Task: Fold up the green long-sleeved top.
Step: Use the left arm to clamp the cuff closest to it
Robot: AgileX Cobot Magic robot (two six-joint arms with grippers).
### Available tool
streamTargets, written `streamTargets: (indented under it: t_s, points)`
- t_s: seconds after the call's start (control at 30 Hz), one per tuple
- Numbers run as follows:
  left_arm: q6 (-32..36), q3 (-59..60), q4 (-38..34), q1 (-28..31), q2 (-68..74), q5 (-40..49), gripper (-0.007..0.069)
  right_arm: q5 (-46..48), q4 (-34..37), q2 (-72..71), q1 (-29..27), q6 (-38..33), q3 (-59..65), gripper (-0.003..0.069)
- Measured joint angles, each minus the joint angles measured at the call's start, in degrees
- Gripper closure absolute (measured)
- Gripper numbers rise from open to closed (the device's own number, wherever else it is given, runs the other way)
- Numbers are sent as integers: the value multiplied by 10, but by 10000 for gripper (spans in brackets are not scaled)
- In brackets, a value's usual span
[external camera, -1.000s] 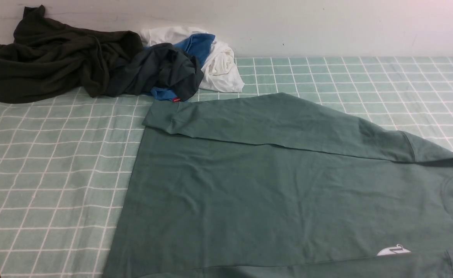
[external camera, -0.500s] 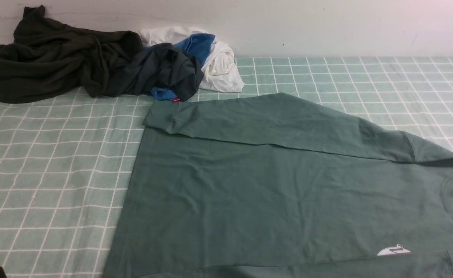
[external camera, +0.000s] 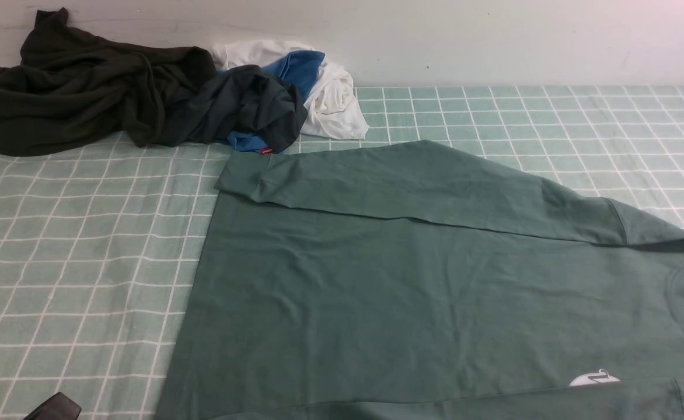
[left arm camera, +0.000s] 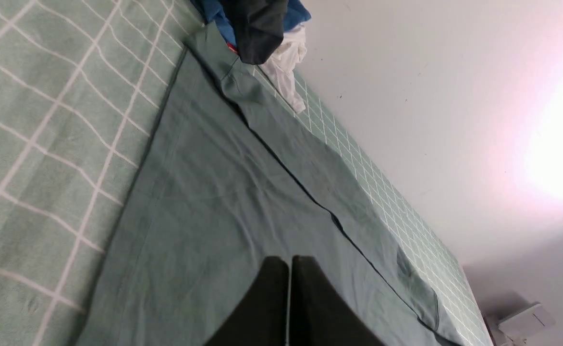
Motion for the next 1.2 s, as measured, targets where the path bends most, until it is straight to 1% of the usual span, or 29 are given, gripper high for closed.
streamTargets:
  t_s: [0.13,0.17,0.27,0.3,0.37,0.43,0.53,0.57,0.6,0.63,0.67,0.7,0.73,0.77,0.83,0.87,0.9,0.93,1.07,1.2]
  points:
    - [13,0,-5,0,0,0,628,-11,9,0,0,-17,0,673]
    - [27,0,-8,0,0,0,628,-17,10,0,0,-27,0,673]
    - [102,-25,-8,0,0,10,628,-19,11,0,0,-68,0,673]
    - [127,-40,-8,0,0,15,628,-15,11,0,0,-87,-2,673]
    - [186,-89,2,0,7,31,628,3,3,0,0,-150,-23,673]
    - [208,-123,29,0,36,48,628,11,-9,3,0,-202,-54,673]
    - [217,-201,112,0,130,111,628,23,-52,49,0,-265,-123,673]
    - [218,-237,157,0,187,147,628,40,-78,92,0,-294,-157,673]
    - [219,-243,165,0,187,153,628,44,-83,92,0,-294,-163,673]
    - [220,-295,228,0,253,209,628,80,-123,149,1,-321,-213,673]
    - [220,-329,275,0,301,246,628,106,-148,186,2,-334,-245,673]
    - [221,-362,304,0,331,282,628,136,-172,224,5,-344,-277,673]
    - [221,-368,312,0,346,289,628,143,-176,239,6,-347,-283,673]
    - [221,-420,373,-7,399,346,627,208,-210,299,14,-354,-337,673]
    - [220,-459,422,-31,456,383,627,274,-231,361,29,-358,-382,673]
    - [220,-462,427,-34,456,386,627,281,-233,367,32,-358,-386,673]
    - [217,-483,456,-68,493,403,627,333,-241,417,52,-358,-413,673]
    - [215,-490,470,-92,518,409,627,362,-241,441,67,-359,-426,673]
    - [213,-496,480,-195,602,427,615,459,-248,509,135,-360,-442,673]
    - [213,-497,480,-263,686,435,564,508,-268,542,182,-361,-442,673]
